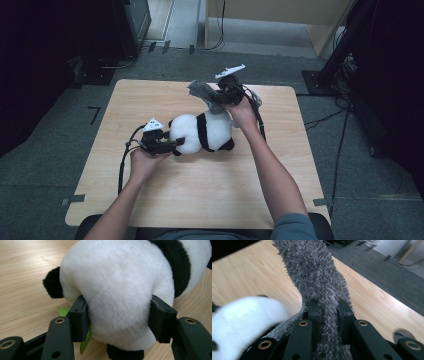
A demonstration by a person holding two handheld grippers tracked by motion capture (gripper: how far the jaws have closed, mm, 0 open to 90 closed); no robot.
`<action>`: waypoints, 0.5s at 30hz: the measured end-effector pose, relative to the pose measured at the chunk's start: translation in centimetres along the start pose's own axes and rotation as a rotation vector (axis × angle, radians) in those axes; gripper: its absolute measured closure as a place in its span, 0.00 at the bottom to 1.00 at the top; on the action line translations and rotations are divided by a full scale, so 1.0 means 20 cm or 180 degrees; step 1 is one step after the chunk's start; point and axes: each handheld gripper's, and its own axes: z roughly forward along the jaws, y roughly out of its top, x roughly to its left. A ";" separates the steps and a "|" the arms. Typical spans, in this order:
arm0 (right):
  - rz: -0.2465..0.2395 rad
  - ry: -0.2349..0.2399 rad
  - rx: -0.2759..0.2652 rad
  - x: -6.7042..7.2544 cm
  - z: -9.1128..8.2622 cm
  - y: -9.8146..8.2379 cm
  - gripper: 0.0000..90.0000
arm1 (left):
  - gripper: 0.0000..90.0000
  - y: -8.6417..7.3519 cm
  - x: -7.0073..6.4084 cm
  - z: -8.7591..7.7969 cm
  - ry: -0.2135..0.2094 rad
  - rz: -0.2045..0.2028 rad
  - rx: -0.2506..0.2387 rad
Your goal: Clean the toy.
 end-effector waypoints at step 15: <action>-0.0172 0.0361 0.0117 0.29 0.28 0.09 0.87 | 0.46 0.00 -0.01 0.00 0.0019 -0.0007 0.0002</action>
